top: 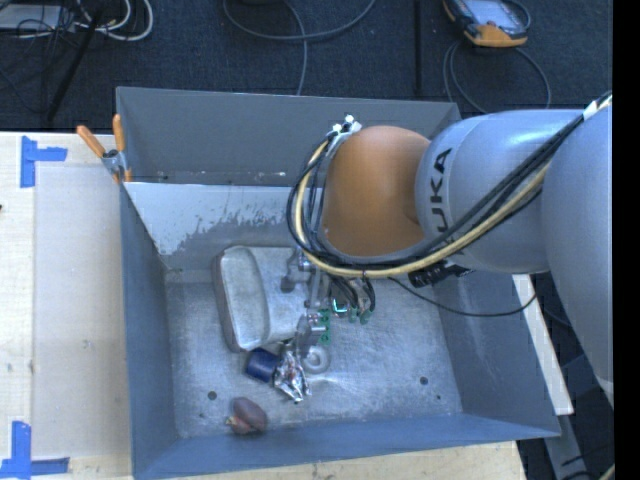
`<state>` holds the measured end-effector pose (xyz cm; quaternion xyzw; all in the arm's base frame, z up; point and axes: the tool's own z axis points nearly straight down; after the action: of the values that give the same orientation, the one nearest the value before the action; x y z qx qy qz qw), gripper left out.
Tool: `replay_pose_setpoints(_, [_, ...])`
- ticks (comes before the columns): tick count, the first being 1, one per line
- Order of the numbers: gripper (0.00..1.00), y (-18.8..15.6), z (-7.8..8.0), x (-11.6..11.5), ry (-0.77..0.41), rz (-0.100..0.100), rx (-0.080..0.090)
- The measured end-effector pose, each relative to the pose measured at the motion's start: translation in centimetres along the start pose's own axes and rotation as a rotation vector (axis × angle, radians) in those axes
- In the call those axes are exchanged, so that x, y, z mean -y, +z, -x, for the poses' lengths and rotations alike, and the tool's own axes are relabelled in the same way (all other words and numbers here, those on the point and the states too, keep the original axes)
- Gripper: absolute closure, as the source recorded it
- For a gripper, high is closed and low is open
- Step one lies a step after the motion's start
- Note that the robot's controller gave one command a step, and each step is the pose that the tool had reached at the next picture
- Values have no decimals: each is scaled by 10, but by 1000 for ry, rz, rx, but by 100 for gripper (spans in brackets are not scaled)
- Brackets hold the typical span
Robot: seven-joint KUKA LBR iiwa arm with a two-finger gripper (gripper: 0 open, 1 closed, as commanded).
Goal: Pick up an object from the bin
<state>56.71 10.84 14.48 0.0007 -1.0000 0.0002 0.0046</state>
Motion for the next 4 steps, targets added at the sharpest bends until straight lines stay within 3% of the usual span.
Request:
replay_pose_setpoints(1, [0,24,-4,2,-106,3,32])
replay_pose_setpoints(2, [0,30,-11,-2,-192,3,42])
replay_pose_setpoints(3, [0,19,-52,0,-579,-2,7])
replay_pose_setpoints(4, [0,75,-52,-10,-716,-2,8])
